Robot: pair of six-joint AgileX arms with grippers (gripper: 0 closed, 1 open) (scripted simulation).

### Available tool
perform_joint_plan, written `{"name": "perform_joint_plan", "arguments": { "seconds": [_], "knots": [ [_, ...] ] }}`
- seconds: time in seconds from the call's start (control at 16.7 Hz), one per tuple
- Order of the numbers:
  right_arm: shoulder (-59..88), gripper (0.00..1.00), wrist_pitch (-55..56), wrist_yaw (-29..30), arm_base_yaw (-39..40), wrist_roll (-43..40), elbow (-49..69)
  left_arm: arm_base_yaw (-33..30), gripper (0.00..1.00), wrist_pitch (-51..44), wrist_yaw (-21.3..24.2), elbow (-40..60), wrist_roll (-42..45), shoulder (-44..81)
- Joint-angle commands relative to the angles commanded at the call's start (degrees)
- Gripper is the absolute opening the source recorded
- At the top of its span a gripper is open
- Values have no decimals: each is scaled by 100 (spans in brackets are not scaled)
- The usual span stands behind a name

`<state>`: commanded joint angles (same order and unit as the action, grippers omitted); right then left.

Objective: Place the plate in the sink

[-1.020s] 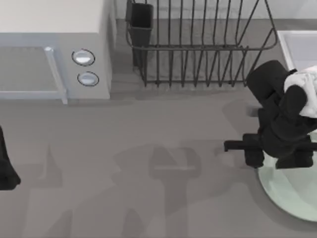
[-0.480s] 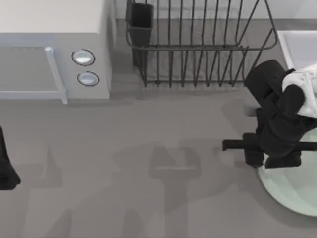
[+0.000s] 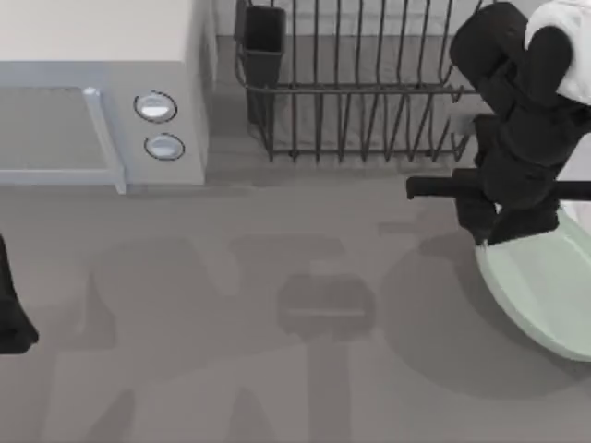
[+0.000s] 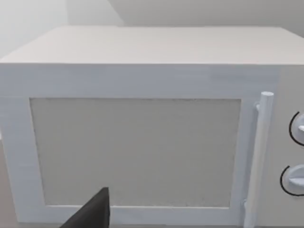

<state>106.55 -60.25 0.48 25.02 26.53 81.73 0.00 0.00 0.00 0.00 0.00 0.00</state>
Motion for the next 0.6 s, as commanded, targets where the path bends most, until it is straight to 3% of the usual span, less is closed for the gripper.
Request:
{"name": "perform_joint_plan", "arguments": {
  "seconds": [0.36,0.6],
  "knots": [
    [-183,0,-2708,-4,-42,-45,2491,0,100,0,0,0,0,0],
    [-334,0,-3551,-6,-77,-82,3323,0,100,0,0,0,0,0]
  ]
}}
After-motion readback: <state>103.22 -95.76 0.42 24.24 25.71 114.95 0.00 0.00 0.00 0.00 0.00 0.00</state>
